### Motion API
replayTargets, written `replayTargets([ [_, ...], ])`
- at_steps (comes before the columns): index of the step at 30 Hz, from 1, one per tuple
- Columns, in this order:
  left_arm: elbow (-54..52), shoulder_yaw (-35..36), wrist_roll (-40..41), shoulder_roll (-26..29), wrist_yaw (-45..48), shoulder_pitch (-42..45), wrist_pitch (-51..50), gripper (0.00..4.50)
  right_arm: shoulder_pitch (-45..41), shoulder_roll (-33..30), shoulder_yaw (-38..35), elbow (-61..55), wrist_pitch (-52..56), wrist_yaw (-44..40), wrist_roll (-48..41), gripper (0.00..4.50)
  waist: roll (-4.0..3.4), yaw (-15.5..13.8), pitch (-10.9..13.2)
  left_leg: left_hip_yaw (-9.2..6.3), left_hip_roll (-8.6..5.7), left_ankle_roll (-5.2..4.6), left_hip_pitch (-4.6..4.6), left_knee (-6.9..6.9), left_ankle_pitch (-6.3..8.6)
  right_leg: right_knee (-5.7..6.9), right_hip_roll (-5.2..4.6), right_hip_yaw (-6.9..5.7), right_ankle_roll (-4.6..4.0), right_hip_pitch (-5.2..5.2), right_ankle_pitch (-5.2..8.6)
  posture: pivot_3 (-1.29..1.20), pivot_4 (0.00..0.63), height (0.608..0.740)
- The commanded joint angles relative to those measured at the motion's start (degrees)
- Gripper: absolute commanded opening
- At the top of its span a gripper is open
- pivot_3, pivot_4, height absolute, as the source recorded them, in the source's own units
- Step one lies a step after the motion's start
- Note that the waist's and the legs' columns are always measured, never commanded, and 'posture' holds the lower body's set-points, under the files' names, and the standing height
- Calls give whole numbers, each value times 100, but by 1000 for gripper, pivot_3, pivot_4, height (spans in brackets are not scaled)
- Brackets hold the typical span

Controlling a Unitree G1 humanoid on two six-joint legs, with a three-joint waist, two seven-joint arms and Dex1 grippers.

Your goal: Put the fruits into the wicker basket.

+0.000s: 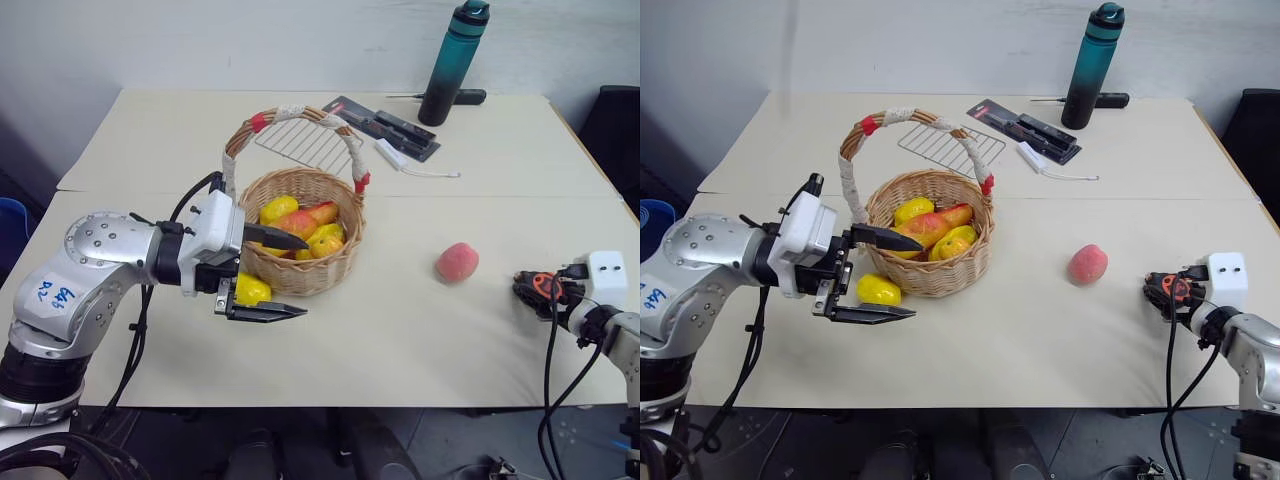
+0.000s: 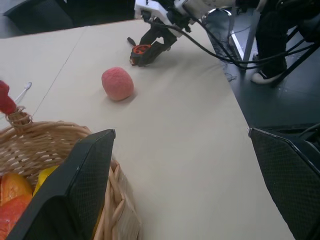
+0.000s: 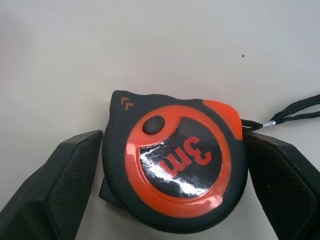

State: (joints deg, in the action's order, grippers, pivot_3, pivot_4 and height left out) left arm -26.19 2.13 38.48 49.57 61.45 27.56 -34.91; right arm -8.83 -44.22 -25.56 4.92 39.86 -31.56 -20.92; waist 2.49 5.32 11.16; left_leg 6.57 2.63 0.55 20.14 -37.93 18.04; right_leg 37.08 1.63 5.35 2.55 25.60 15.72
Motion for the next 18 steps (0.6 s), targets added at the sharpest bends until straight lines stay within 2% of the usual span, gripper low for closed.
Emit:
replayTargets([
  [1,-335,866,286,240,-301,-493,-273,4500,-221,-714,-325,-240,-291,-806,-279,4484,-3,12,1,0,0,0,0,1,0,0,0,0,1,1,0,0,150,740],
  [4,-505,1753,437,352,-584,-1283,-593,4500,-525,-1202,-277,-351,-243,-1537,-633,4484,-3,53,2,-4,5,0,-3,1,0,2,3,-4,0,0,1,0,150,740],
  [8,-585,3105,-133,439,-367,-3222,-496,4500,-926,-1688,135,-768,-19,-2623,-1161,4484,-2,142,3,-4,9,1,-11,12,1,0,5,-6,-7,-2,8,0,150,740],
  [10,-588,3501,-176,405,-328,-3720,-438,4500,-1018,-1801,263,-1125,312,-3075,-1613,4484,16,115,11,-10,11,5,-16,21,0,0,5,-14,-17,-1,14,0,150,740],
  [13,-588,3653,-201,327,-432,-3963,-350,4500,-1003,-1913,311,-1617,714,-3536,-2172,4484,17,-1,11,-33,3,5,-5,20,0,-12,-4,-31,-19,0,14,0,150,740],
  [18,-522,2953,-260,-186,-1122,-3648,-295,4500,-1375,-1665,622,-2656,811,-3511,-2779,4484,10,-68,12,-25,-8,-28,9,19,10,-56,-19,-25,-29,-7,9,0,150,740],
])
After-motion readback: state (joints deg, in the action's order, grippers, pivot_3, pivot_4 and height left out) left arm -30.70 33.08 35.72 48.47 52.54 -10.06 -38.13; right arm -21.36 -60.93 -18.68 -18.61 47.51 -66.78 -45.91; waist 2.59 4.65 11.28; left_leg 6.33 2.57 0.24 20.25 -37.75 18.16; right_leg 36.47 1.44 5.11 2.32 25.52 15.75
